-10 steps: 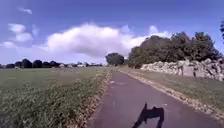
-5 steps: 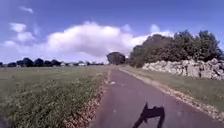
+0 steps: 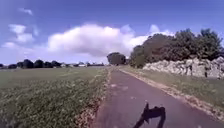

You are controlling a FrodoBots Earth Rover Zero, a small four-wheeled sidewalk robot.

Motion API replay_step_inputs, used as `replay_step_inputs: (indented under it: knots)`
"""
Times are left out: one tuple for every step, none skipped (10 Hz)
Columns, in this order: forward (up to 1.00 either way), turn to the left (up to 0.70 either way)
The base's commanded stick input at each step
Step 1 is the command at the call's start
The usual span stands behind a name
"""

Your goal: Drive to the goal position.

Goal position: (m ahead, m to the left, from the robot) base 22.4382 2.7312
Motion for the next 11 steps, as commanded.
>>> replay_step_inputs:
  knots:
    - [0.7, 0.0]
    - [0.7, 0.0]
    - [0.7, 0.0]
    - [0.7, 0.0]
    - [0.7, 0.0]
    - [0.7, 0.0]
    - [0.7, 0.0]
    - [0.7, 0.0]
    - [0.7, 0.0]
    - [0.7, 0.0]
    - [0.7, 0.0]
